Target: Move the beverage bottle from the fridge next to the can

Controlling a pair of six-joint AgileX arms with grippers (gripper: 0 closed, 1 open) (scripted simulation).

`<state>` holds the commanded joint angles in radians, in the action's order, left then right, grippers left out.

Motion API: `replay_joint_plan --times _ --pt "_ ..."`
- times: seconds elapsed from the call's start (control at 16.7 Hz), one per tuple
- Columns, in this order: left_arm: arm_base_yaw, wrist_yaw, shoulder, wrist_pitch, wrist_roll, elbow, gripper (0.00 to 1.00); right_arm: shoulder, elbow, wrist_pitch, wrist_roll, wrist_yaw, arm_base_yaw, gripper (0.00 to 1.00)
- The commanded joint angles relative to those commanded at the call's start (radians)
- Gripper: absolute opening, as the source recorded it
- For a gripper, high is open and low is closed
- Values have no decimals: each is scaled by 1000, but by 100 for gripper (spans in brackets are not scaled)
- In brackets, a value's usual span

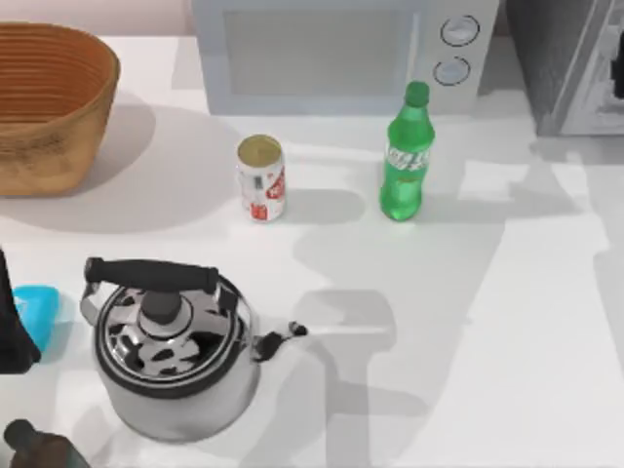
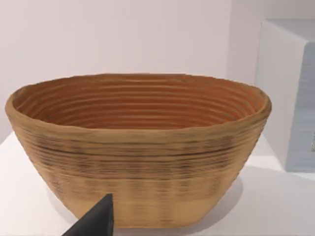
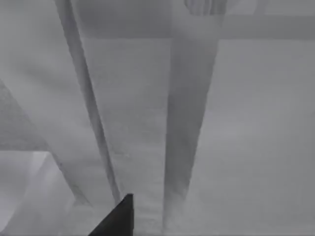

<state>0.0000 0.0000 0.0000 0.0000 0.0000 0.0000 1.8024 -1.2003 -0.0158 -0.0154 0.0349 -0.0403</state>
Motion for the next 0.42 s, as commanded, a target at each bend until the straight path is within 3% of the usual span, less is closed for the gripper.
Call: replay_joint_plan --times 0.42 --pt "0 0 0 0 0 0 100 181 -237 50 2 -5 1 100"
